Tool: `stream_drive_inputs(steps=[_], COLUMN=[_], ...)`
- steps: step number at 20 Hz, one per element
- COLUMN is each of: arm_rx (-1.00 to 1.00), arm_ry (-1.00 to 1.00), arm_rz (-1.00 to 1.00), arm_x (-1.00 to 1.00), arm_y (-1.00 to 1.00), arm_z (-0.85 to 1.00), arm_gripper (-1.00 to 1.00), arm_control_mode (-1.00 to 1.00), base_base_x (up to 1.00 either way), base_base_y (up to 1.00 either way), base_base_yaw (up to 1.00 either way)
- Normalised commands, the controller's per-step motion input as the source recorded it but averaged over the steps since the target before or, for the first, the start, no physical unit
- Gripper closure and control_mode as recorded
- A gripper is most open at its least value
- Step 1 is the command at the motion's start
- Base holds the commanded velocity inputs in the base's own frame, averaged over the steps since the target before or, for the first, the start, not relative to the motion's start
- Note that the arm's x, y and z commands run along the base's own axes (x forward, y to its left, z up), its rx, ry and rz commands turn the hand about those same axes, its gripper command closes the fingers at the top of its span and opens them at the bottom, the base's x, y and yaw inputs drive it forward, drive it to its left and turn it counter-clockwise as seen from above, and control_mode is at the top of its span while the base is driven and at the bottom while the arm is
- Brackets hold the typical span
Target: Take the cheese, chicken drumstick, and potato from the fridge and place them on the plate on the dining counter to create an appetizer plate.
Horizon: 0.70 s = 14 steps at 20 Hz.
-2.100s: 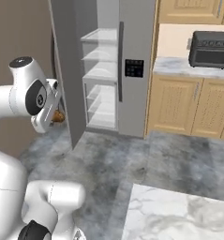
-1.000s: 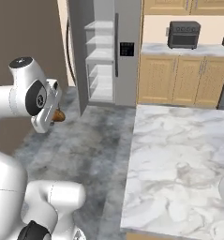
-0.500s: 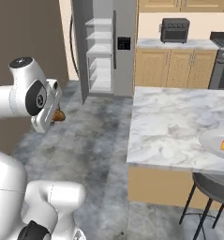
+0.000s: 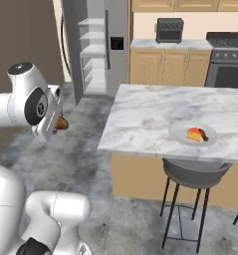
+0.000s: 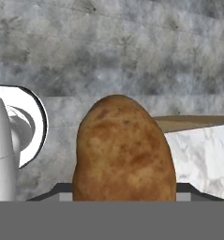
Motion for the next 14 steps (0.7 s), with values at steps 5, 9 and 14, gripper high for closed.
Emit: stream_drive_inputs(steps=[5,9,14], arm_rx=[0.0,0.0,0.0], arm_ry=[0.0,0.0,0.0], arm_rz=[0.0,0.0,0.0], arm_x=[0.0,0.0,0.0], arm_y=[0.0,0.0,0.0], arm_z=[0.0,0.0,0.0], arm_gripper=[1.0,1.0,1.0], arm_control_mode=[1.0,1.0,1.0], base_base_x=[0.02,0.18,0.46], base_base_y=[-1.0,-1.0,-0.87], base_base_yaw=[0.0,0.0,0.0])
